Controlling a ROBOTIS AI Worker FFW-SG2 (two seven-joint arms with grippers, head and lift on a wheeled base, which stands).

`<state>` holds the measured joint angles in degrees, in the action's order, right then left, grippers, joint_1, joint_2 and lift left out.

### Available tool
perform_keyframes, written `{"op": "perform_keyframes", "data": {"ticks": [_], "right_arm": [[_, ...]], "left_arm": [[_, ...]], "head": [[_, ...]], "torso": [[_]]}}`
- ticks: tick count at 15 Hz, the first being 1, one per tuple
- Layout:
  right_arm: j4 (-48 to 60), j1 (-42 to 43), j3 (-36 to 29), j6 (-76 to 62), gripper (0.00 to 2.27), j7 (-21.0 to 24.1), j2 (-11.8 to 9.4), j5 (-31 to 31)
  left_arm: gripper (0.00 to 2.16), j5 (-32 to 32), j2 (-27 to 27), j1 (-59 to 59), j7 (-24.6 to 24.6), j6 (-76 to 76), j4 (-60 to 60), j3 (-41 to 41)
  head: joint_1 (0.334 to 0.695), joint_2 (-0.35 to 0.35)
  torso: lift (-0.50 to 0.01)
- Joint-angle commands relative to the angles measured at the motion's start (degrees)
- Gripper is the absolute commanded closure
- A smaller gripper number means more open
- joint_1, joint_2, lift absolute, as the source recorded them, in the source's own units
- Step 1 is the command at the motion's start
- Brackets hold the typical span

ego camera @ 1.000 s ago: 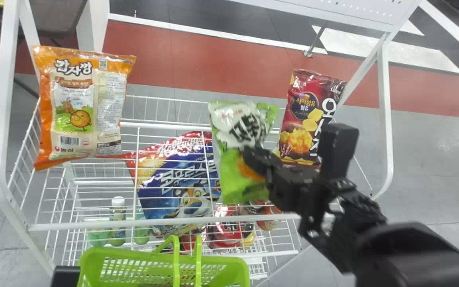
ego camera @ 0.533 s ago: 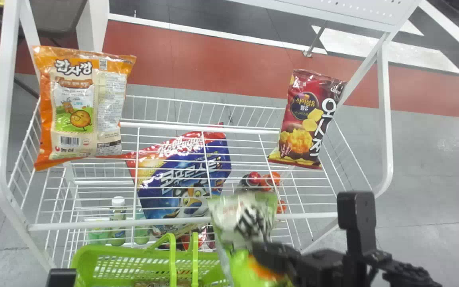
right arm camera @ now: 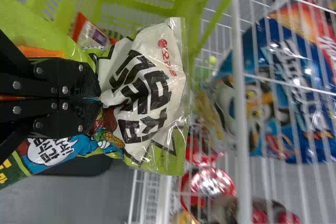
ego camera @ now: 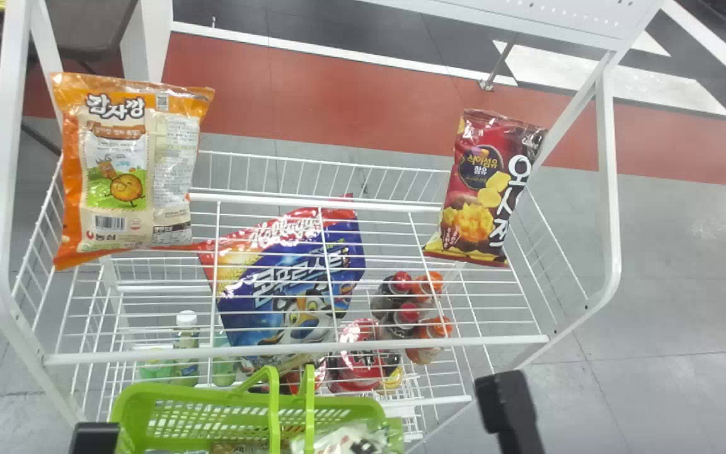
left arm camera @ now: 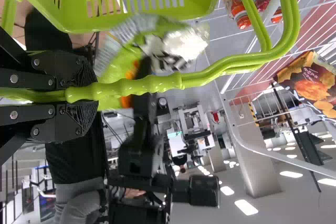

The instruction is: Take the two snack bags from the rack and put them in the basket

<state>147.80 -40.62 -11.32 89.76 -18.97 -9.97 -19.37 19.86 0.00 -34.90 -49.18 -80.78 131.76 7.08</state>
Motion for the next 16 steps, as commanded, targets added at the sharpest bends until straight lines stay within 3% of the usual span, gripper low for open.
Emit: {"op": "perform_keyframes", "data": {"ticks": [1,8,9,10,11,12,16], "right_arm": [[-3.22,1.95,5.17,-1.38,2.22,0.34,-0.05,1.53],[-11.39,6.25,14.04,-11.22,2.21,3.32,0.48,2.76],[-12.97,7.13,14.31,-11.05,2.01,3.41,0.48,2.85],[-14.12,7.75,14.31,-9.99,1.21,3.32,0.39,3.11],[-14.20,7.75,14.22,-8.59,0.20,3.24,0.13,3.55],[-13.85,7.75,14.13,-5.95,0.00,2.89,-0.31,3.64],[-9.90,5.46,11.41,-5.77,0.02,2.18,-0.92,3.73]], "left_arm": [[1.53,0.00,-0.15,-0.09,-0.04,-0.21,0.34,0.21],[1.53,-0.44,-0.15,0.09,0.22,-0.21,0.34,1.09],[1.53,-0.44,-0.15,0.09,0.13,-0.21,0.43,1.00],[1.53,-0.44,-0.15,0.09,0.13,-0.21,0.43,0.83],[1.53,-0.35,-0.15,0.09,0.05,-0.21,0.43,0.65],[1.53,-0.35,-0.15,0.09,0.13,-0.21,0.26,0.57],[1.53,-0.26,-0.15,0.27,0.05,-0.39,-0.01,0.65]], "head": [[0.695,-0.350],[0.695,-0.350],[0.695,-0.350],[0.695,-0.350],[0.695,-0.350],[0.695,-0.350],[0.695,-0.350]], "torso": [[-0.010],[-0.010],[-0.010],[-0.010],[-0.010],[-0.010],[-0.010]]}}
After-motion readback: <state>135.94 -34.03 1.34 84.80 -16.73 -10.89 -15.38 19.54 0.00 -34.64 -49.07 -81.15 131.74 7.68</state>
